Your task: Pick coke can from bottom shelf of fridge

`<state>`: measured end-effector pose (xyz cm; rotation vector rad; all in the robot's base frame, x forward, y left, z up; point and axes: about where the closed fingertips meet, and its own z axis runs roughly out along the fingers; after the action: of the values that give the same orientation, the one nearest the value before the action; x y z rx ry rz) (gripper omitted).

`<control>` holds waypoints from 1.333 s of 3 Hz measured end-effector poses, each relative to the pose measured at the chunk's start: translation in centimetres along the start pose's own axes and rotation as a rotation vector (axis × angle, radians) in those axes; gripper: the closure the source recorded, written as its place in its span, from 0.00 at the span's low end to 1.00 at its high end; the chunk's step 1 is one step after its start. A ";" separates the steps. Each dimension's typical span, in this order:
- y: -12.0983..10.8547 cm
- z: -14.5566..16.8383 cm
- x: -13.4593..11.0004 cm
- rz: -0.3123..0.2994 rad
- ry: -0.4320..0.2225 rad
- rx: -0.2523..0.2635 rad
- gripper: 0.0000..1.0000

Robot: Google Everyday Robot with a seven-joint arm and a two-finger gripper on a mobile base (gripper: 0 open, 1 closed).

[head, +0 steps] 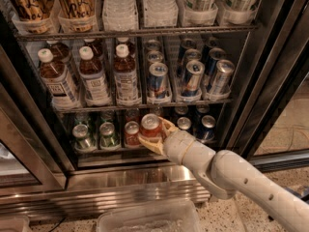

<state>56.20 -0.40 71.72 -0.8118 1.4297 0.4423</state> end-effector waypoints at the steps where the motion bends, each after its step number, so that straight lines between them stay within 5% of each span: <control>1: 0.7 -0.7 0.2 0.021 0.087 -0.136 1.00; 3: 3.6 -2.6 -2.3 0.047 0.141 -0.413 1.00; 4: 6.8 -4.1 -4.4 0.063 0.097 -0.566 1.00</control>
Offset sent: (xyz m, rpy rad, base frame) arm -0.0949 0.0190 0.0177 -0.1309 0.2557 0.5705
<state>47.96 2.10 74.73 -1.2533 1.4387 0.8891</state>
